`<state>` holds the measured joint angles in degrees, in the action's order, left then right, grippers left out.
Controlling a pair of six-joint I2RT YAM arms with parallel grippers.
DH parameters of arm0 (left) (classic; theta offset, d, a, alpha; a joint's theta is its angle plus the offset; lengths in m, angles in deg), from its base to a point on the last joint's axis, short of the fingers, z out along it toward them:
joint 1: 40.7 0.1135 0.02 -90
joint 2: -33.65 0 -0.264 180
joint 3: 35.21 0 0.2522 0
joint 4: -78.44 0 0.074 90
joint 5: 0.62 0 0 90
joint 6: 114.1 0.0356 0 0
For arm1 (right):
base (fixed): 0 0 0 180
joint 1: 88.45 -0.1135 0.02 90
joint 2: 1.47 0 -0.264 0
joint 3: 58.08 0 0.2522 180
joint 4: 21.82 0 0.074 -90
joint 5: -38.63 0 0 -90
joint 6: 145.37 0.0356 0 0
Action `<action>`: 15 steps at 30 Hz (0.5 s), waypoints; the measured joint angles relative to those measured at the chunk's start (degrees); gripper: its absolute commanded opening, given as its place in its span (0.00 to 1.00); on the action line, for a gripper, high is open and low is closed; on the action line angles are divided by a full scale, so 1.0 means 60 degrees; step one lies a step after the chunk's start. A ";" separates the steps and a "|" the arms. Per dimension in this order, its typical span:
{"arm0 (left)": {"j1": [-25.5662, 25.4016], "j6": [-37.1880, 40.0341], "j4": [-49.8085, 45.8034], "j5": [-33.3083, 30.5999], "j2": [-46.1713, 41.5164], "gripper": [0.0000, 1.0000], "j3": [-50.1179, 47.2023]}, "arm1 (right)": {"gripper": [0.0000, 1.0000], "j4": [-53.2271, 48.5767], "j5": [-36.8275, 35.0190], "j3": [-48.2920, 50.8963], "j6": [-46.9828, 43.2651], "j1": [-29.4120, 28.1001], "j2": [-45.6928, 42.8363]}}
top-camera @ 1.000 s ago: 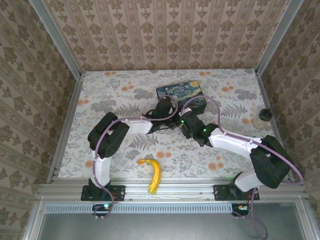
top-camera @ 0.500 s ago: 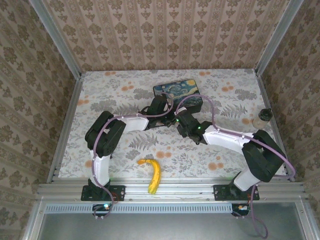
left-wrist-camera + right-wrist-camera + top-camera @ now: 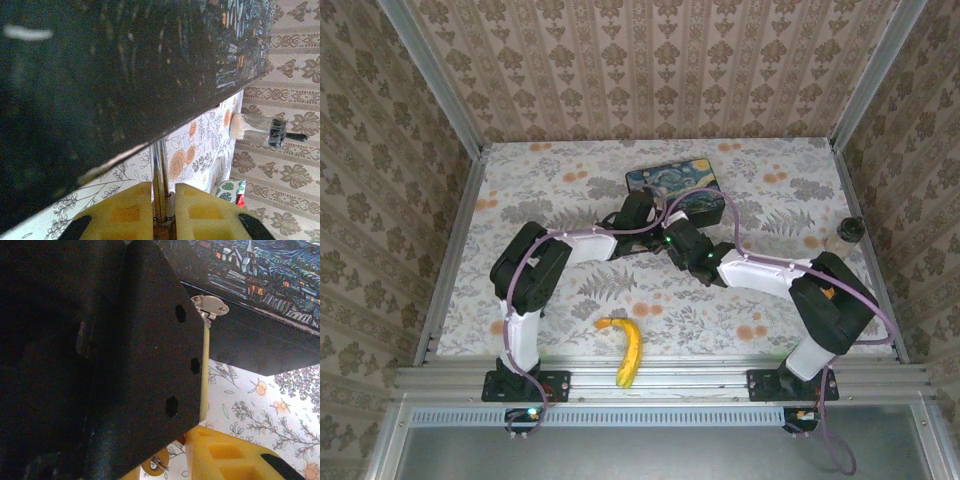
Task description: Unlock the padlock with the key
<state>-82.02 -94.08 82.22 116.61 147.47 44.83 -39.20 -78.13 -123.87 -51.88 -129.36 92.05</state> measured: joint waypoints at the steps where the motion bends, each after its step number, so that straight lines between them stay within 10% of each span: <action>1: 0.0029 0.0007 -0.0004 0.0004 0.0000 0.00 0.0000 | 0.27 0.0080 -0.0015 0.0000 -0.0029 0.0000 0.0033; 15: 0.0091 0.0033 -0.0073 -0.0073 0.0000 0.00 0.0040 | 0.24 0.0911 -0.0310 0.0244 -0.0087 -0.0044 0.0193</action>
<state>-81.47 -93.88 81.78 116.17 147.47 45.07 -33.73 -79.99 -122.41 -52.41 -129.62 93.21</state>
